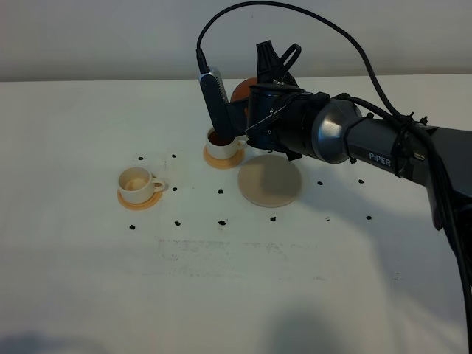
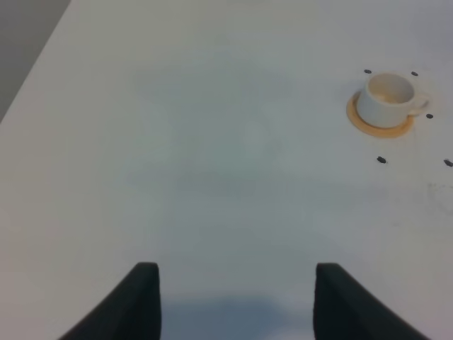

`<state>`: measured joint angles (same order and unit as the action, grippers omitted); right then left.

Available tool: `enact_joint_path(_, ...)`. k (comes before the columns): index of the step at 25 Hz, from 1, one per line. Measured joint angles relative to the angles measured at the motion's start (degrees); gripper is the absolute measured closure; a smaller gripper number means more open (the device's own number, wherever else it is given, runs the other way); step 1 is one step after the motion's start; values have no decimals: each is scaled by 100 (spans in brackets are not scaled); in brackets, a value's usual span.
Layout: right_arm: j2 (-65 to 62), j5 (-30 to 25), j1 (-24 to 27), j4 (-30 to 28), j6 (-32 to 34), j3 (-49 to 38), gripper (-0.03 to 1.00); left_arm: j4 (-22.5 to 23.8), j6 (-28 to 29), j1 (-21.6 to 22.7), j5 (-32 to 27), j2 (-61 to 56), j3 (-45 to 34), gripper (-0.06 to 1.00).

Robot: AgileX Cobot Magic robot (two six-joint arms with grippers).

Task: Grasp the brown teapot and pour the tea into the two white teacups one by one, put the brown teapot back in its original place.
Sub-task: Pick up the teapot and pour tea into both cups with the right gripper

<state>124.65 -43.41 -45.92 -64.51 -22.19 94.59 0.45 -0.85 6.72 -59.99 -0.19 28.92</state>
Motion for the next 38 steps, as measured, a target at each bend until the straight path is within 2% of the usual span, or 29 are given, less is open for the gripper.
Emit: enact_joint_path(38, 0, -11, -18, -48, -131, 0, 88, 0, 0, 0, 0, 0, 0, 45)
